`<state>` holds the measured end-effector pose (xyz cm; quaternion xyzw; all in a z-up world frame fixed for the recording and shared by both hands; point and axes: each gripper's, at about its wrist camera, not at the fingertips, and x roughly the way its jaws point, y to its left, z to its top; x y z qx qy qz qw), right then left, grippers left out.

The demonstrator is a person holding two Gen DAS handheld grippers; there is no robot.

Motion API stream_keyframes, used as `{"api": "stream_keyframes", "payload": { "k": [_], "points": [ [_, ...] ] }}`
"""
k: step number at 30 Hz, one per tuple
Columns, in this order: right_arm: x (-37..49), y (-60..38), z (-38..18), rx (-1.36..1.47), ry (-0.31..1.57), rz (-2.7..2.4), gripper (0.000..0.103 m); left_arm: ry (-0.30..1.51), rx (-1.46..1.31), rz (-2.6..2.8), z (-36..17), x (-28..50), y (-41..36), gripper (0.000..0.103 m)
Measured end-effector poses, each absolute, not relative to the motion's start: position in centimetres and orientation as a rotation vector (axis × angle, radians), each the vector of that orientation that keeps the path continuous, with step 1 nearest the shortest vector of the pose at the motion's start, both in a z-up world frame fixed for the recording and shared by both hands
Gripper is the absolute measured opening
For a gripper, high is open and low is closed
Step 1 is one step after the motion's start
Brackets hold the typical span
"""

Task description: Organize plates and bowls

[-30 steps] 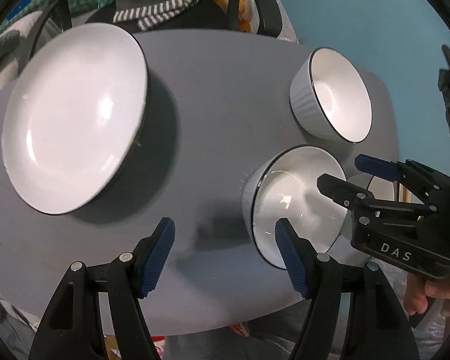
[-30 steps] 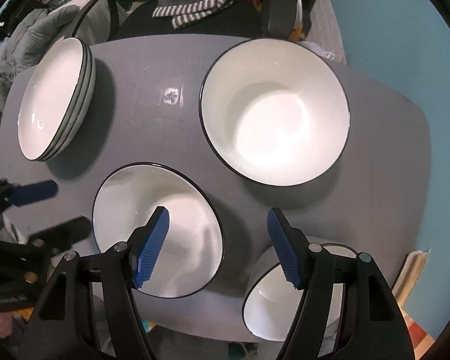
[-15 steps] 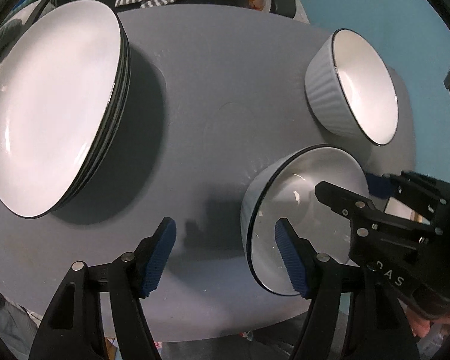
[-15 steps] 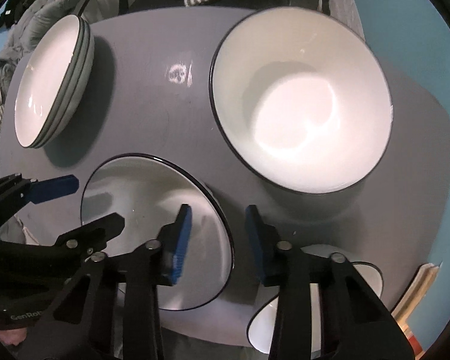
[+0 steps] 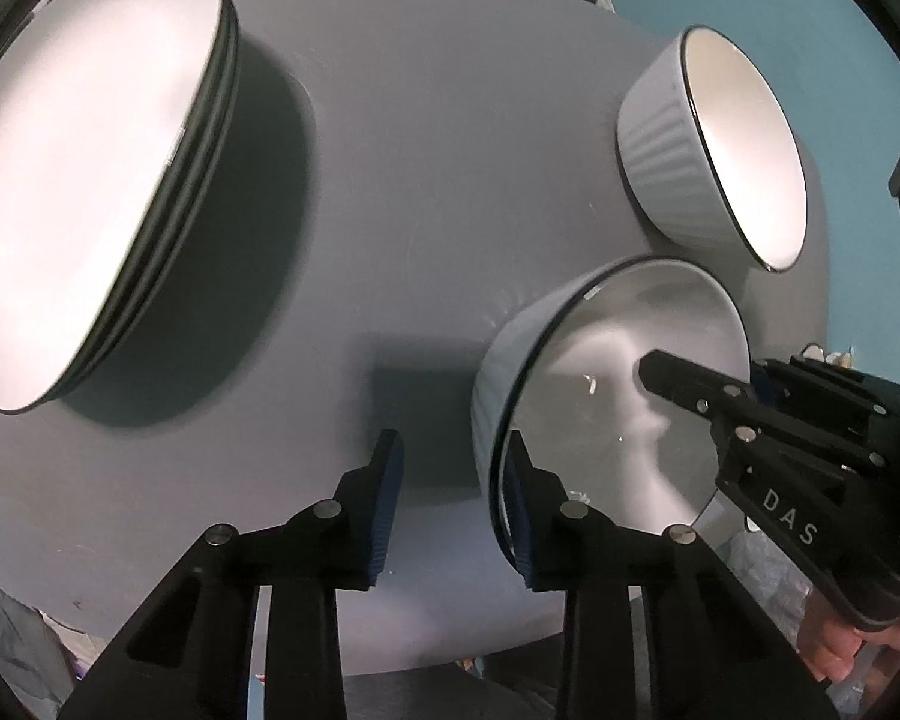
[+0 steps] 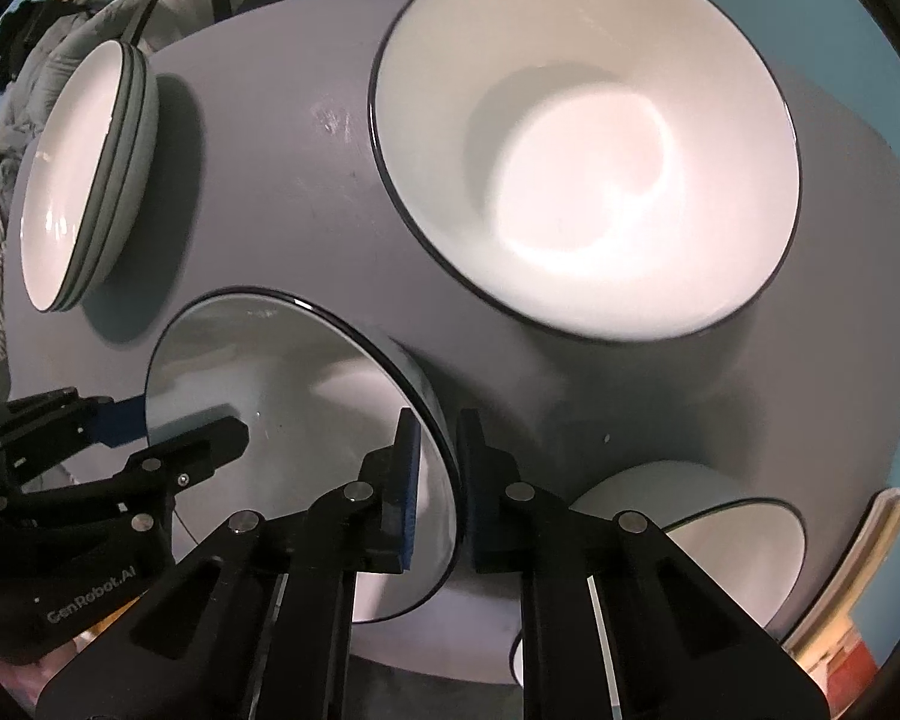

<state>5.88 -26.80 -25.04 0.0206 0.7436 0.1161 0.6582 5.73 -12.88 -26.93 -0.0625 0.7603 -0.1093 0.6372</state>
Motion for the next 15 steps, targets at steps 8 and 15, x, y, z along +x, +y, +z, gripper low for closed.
{"api": "stream_keyframes", "payload": {
  "k": [8, 15],
  "points": [
    [6.0, -27.1, -24.7, 0.053, 1.683, 0.232, 0.01, 1.748, -0.167, -0.286, -26.9, 5.7, -13.7, 0.013],
    [6.4, -25.8, -24.5, 0.019, 1.669, 0.223, 0.009, 1.723, -0.076, -0.278, -25.1, 5.6, -16.4, 0.011]
  ]
}}
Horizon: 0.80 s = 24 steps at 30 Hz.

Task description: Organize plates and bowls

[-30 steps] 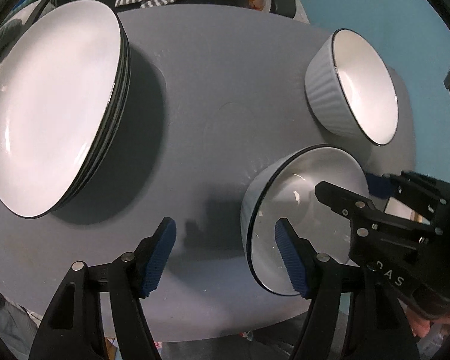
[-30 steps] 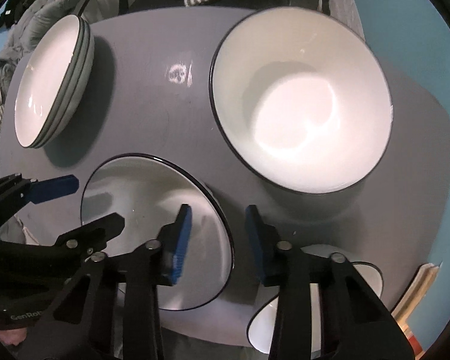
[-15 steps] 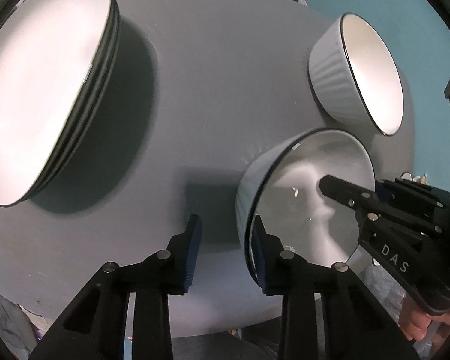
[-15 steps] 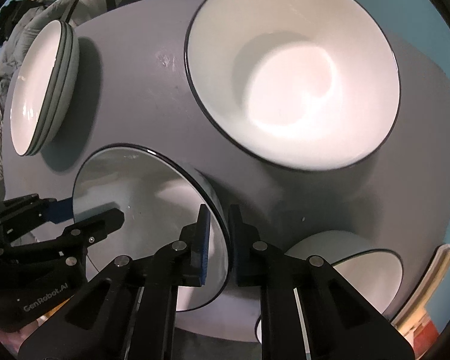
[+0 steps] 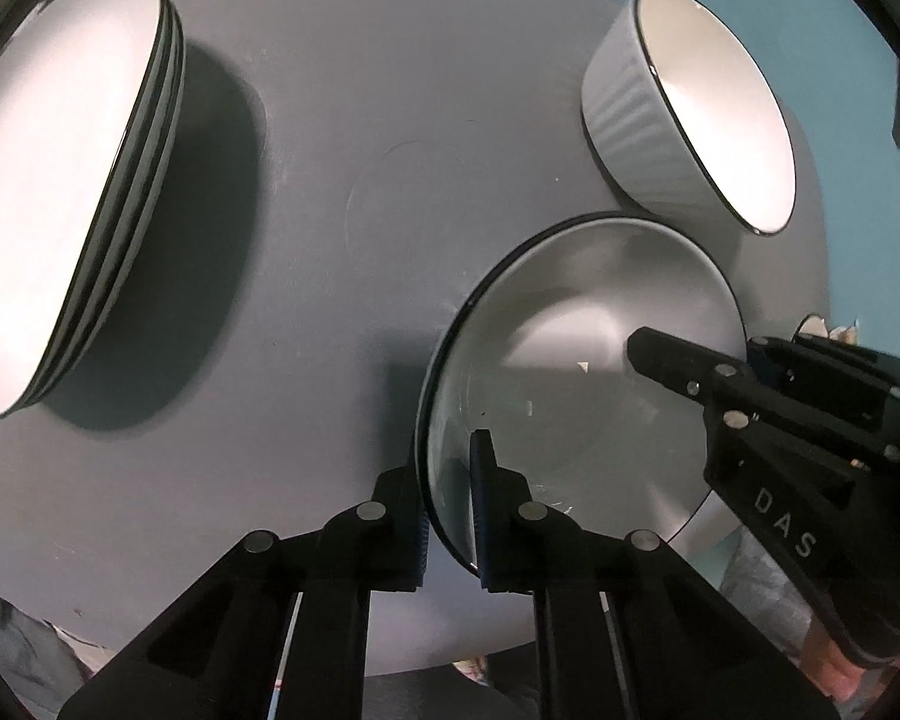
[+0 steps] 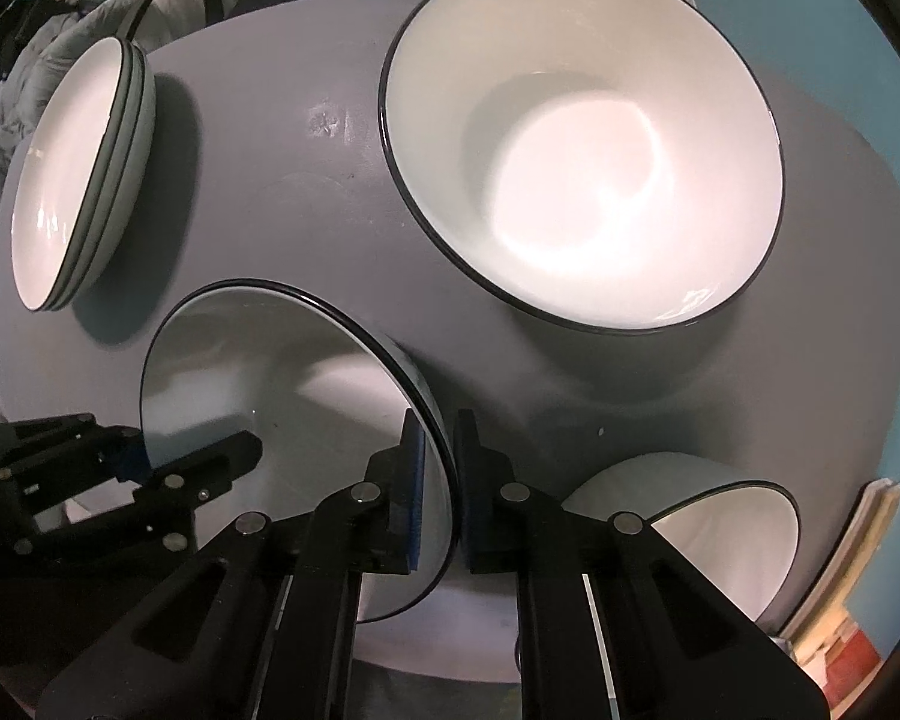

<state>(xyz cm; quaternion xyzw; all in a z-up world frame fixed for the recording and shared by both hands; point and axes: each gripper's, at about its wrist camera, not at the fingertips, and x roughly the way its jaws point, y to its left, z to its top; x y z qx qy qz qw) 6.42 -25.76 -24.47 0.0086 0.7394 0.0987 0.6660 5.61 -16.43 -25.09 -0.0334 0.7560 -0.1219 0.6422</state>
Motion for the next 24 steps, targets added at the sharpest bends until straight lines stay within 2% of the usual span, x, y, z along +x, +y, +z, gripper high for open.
{"api": "stream_keyframes", "payload": {
  "k": [7, 24],
  "points": [
    [6.7, -25.7, -24.0, 0.042, 1.674, 0.218, 0.009, 1.72, -0.095, -0.267, -23.7, 6.1, -16.4, 0.011],
    [8.4, -28.3, -17.2, 0.05, 1.618, 0.233, 0.008, 1.652, -0.062, -0.319, -17.3, 9.0, -16.3, 0.011]
  ]
}}
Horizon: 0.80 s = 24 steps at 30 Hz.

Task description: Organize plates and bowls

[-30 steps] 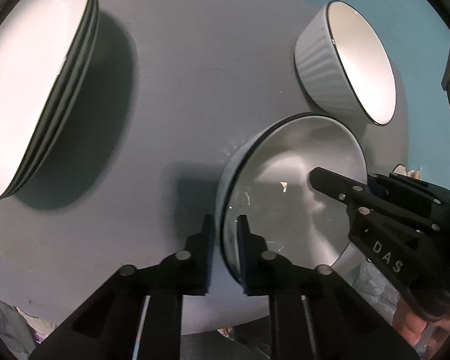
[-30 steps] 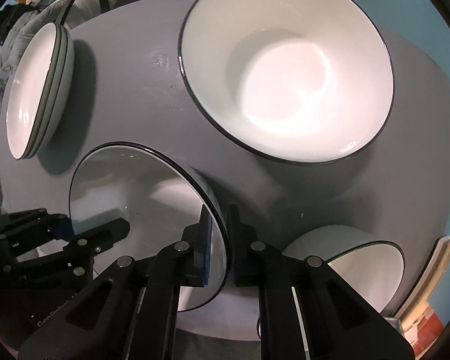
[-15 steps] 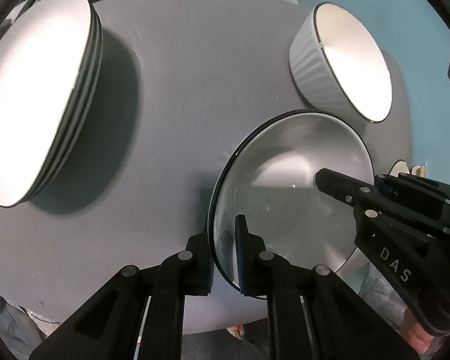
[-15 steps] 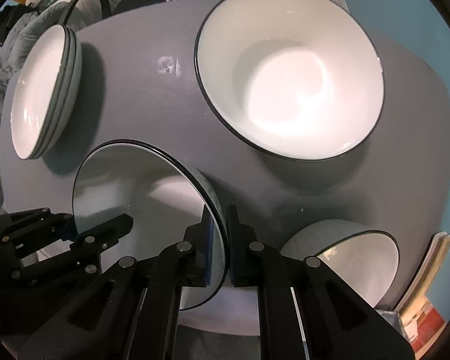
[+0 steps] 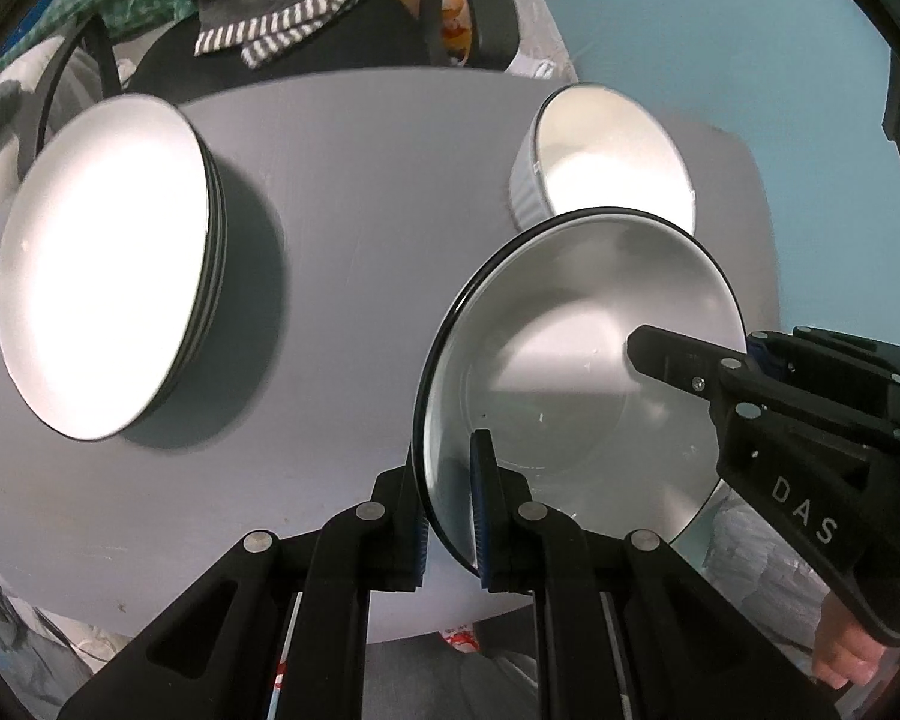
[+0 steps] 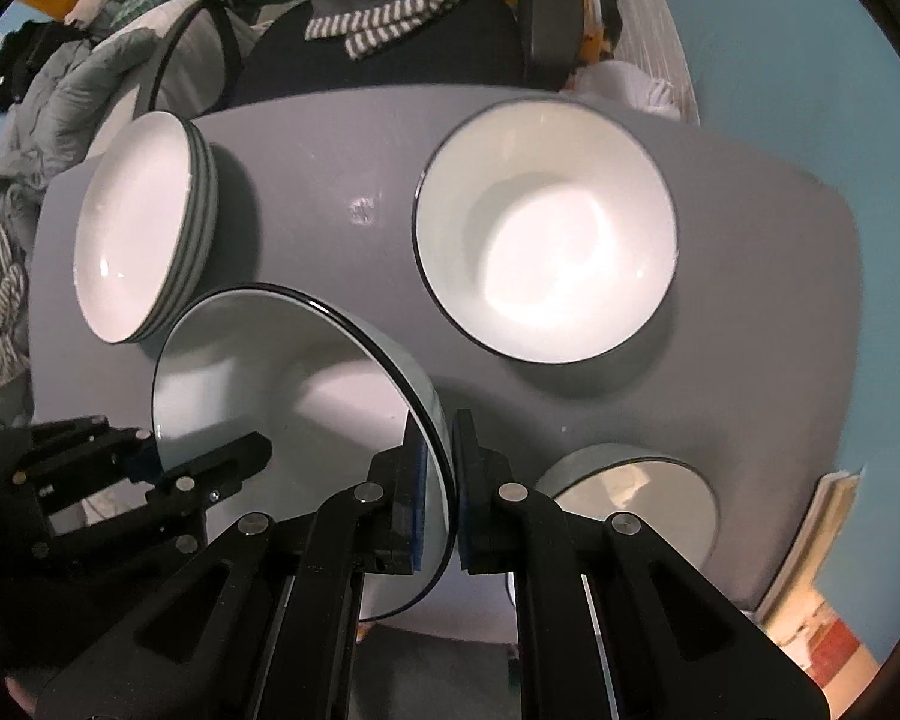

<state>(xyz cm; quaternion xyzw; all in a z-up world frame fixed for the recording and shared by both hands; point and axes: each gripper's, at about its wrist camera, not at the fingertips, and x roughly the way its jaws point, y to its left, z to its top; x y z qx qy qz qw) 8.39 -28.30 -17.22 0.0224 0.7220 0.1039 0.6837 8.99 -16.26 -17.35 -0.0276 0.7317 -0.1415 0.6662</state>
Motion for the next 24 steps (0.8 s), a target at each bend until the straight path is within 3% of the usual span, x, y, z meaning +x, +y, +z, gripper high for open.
{"api": "stream_keyframes", "payload": {
  "k": [9, 24],
  "points": [
    [9.3, -29.3, -15.7, 0.088, 1.592, 0.225, 0.008, 1.607, -0.035, -0.355, -14.4, 11.3, -18.4, 0.011],
    [13.9, -33.4, -15.9, 0.13, 1.606, 0.209, 0.008, 1.594, 0.021, -0.378, -16.9, 13.9, -20.0, 0.011]
  ]
}}
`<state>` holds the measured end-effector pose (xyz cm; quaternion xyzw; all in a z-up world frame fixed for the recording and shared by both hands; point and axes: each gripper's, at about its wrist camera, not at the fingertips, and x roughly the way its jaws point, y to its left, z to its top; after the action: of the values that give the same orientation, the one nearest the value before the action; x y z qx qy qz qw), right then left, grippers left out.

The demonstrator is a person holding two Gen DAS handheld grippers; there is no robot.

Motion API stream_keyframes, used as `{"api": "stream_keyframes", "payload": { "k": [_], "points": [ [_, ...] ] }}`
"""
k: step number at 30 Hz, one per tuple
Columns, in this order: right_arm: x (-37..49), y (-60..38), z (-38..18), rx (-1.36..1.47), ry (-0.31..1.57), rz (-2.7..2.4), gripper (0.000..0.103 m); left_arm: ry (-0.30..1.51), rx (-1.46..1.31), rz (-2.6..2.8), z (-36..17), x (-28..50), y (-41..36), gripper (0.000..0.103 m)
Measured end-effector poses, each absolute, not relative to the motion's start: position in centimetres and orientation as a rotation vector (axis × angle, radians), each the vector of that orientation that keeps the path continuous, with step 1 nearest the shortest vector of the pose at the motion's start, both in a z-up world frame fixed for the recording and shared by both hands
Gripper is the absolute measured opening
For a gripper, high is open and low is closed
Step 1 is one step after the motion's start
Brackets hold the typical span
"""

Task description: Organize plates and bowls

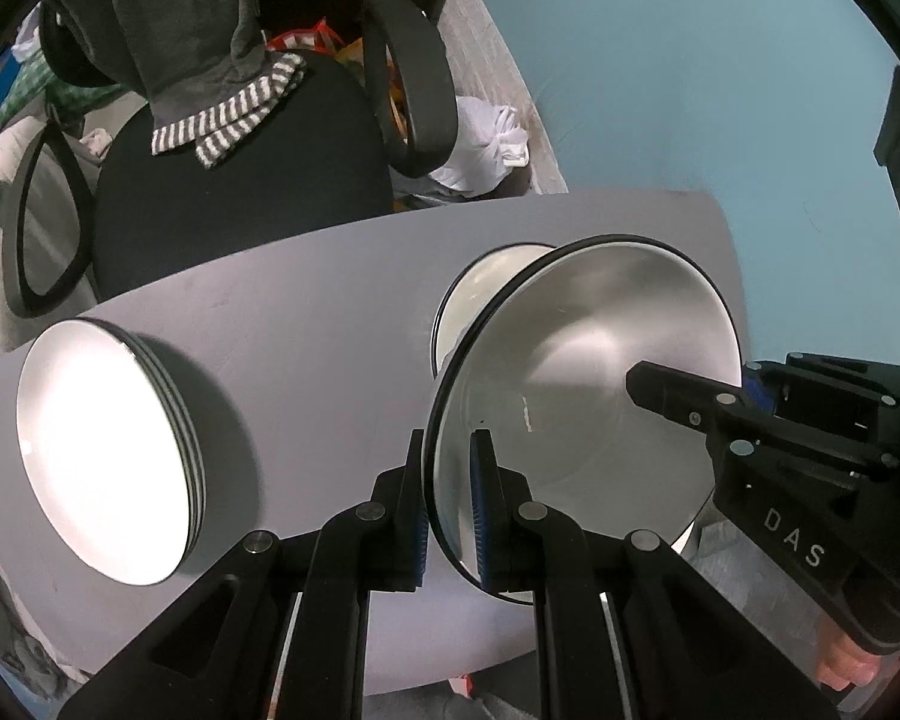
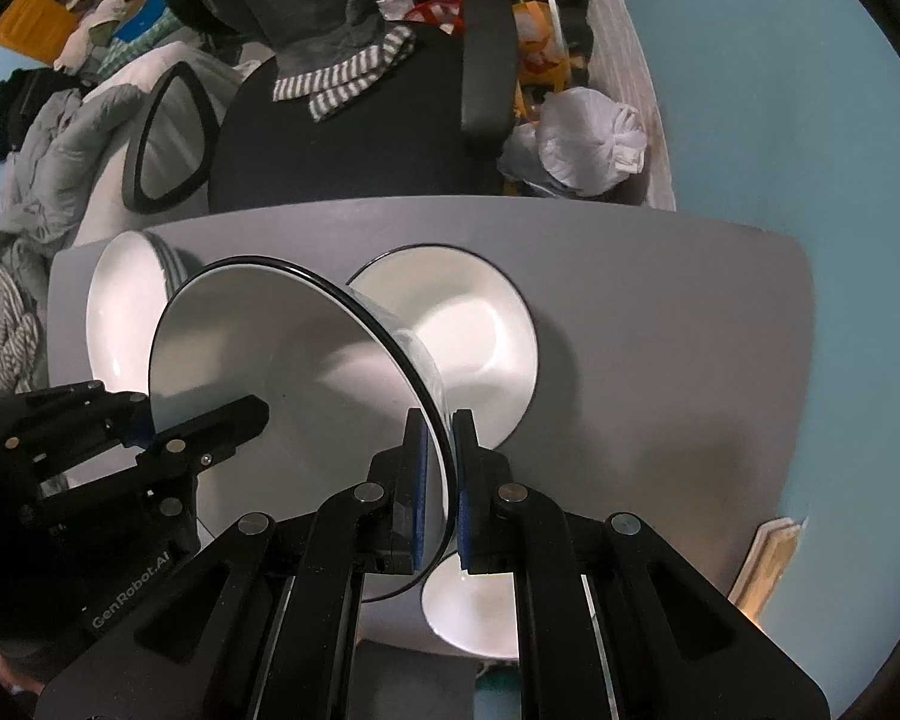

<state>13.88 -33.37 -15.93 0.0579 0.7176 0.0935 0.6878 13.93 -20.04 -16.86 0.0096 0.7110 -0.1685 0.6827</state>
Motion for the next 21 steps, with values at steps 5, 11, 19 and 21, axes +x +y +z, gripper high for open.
{"api": "stream_keyframes", "payload": {
  "k": [5, 11, 19, 21],
  "points": [
    [14.8, -34.3, -17.2, 0.143, 1.63, 0.205, 0.008, 1.618, 0.045, -0.364, -18.2, 14.4, -20.8, 0.011],
    [15.6, -34.9, -18.1, 0.139, 1.638, 0.199, 0.008, 1.649, 0.068, -0.371, -19.5, 14.6, -21.8, 0.011],
    [16.1, -35.5, -18.8, 0.148, 1.639, 0.189, 0.008, 1.652, 0.079, -0.36, -19.9, 15.2, -22.5, 0.011],
    [16.2, -35.5, -18.9, 0.145, 1.64, 0.191, 0.008, 1.653, 0.077, -0.353, -20.1, 15.3, -22.5, 0.011]
  ]
}}
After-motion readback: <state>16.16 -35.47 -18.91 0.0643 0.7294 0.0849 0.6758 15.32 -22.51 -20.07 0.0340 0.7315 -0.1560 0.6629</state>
